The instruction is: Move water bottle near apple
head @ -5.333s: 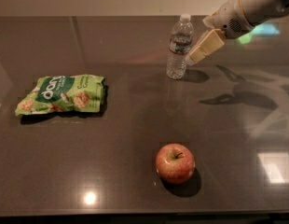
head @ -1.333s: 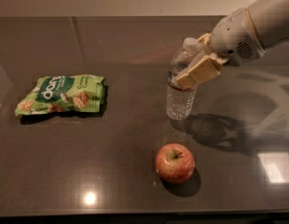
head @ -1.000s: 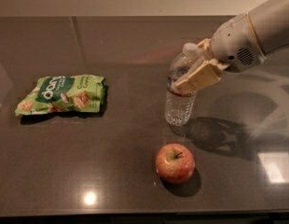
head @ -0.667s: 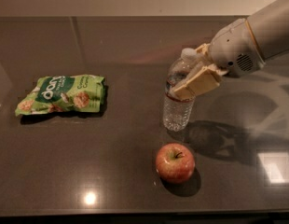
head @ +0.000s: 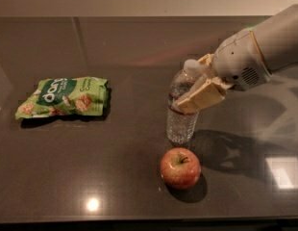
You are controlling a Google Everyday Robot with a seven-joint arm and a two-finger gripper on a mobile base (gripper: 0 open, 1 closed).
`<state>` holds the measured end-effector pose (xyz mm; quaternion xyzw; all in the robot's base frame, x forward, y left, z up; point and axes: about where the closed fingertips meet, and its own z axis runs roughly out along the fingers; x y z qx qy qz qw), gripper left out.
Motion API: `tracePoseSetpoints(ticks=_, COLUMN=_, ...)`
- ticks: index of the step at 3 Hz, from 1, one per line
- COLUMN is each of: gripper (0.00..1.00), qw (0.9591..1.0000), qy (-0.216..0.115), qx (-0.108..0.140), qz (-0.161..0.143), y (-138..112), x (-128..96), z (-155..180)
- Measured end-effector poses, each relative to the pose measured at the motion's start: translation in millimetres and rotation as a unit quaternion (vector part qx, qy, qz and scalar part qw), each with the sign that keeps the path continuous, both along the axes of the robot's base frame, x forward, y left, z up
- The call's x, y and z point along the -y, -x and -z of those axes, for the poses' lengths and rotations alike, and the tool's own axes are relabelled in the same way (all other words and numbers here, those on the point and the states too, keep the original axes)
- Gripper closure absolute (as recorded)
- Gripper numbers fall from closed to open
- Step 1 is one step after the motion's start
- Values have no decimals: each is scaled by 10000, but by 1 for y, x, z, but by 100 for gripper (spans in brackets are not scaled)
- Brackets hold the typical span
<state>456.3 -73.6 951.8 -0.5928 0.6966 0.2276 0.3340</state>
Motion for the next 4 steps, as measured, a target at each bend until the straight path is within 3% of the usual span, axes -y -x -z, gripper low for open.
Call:
tracePoseSetpoints(ticks=3, gripper=13, qw=9999, qy=73, qx=54, qz=97, y=-1, x=-1, z=9)
tracePoseSetpoints(ticks=4, gripper=0, qw=9999, qy=56, qx=56, qz=133, y=-3, x=1, z=12)
